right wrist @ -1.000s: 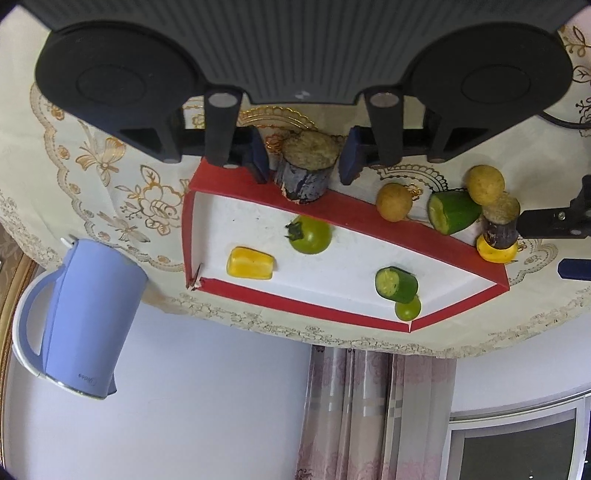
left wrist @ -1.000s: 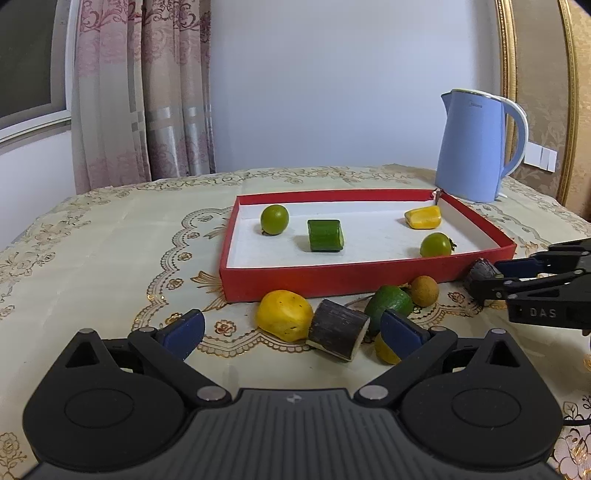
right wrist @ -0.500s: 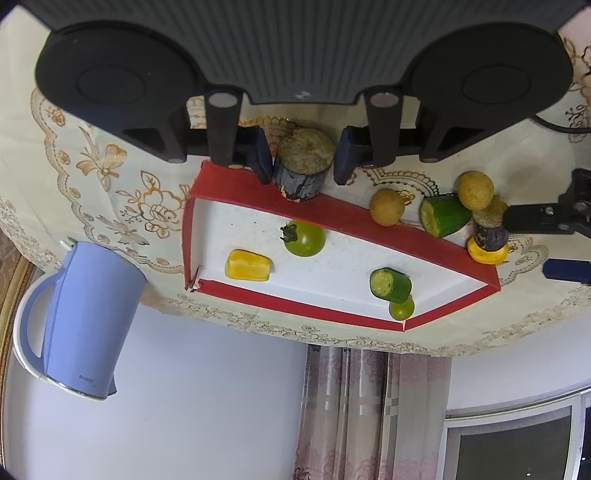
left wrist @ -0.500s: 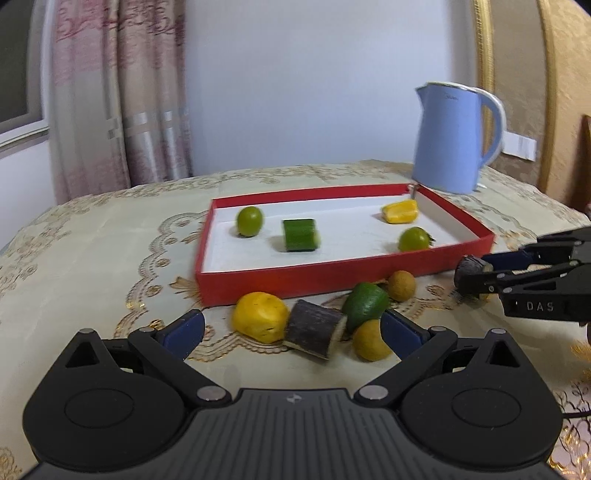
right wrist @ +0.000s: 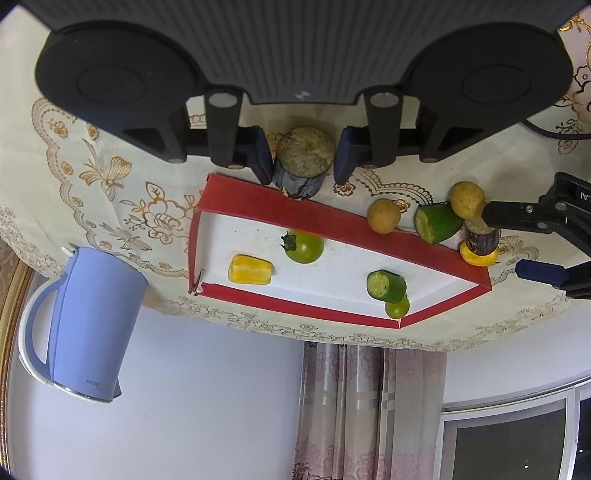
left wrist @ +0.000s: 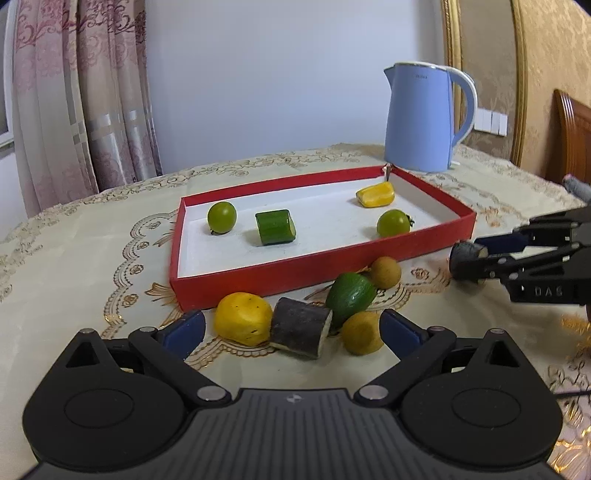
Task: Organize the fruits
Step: 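Close the left gripper on the other dark eggplant chunk and lift it, then carry the eggplant chunk into the tray and open the left gripper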
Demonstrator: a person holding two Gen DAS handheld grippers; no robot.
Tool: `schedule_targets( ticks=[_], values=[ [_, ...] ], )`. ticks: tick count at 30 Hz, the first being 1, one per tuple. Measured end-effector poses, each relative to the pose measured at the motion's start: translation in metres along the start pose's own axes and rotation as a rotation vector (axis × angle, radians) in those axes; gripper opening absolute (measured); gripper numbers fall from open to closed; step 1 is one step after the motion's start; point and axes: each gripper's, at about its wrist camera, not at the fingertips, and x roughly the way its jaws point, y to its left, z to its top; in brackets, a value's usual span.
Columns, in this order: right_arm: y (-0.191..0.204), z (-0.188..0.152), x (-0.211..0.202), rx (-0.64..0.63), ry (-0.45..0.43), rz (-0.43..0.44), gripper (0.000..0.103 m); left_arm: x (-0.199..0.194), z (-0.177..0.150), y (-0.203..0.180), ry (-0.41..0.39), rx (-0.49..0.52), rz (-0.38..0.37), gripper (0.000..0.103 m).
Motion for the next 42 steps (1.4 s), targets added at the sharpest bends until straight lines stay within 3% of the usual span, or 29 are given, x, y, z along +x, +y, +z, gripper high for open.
schedule_targets(
  ticks=[3,6,11,18,23,30,36,40,42],
  values=[
    [0.000,0.000,0.000,0.000,-0.001,0.002,0.034,0.000,0.000,-0.001,0.004,0.039,0.029,0.096],
    [-0.001,-0.001,0.000,0.004,-0.002,0.007,0.036,0.003,0.000,0.005,0.021,0.065,0.078,0.081],
    [-0.001,-0.001,0.002,0.005,0.007,0.017,0.035,0.007,0.004,0.011,0.051,0.061,-0.024,0.056],
    [-0.001,-0.001,0.002,0.003,0.006,0.018,0.035,0.011,0.011,0.004,0.072,0.148,-0.077,0.054],
    [-0.001,-0.002,0.002,0.002,0.006,0.015,0.035,0.007,0.015,0.000,0.084,0.179,-0.127,0.040],
    [0.002,-0.002,0.001,-0.010,0.000,0.008,0.035,0.020,0.024,0.005,0.128,0.214,-0.155,0.040],
    [0.004,-0.002,0.000,-0.017,0.012,0.017,0.036,0.016,0.023,-0.005,0.136,0.302,-0.168,0.036],
    [0.006,-0.002,0.001,-0.026,0.021,0.009,0.037,0.025,0.024,0.002,0.164,0.265,-0.191,0.034],
    [0.004,-0.002,0.004,-0.009,0.036,0.011,0.037,0.027,0.022,-0.006,0.171,0.299,-0.190,0.035]
  ],
)
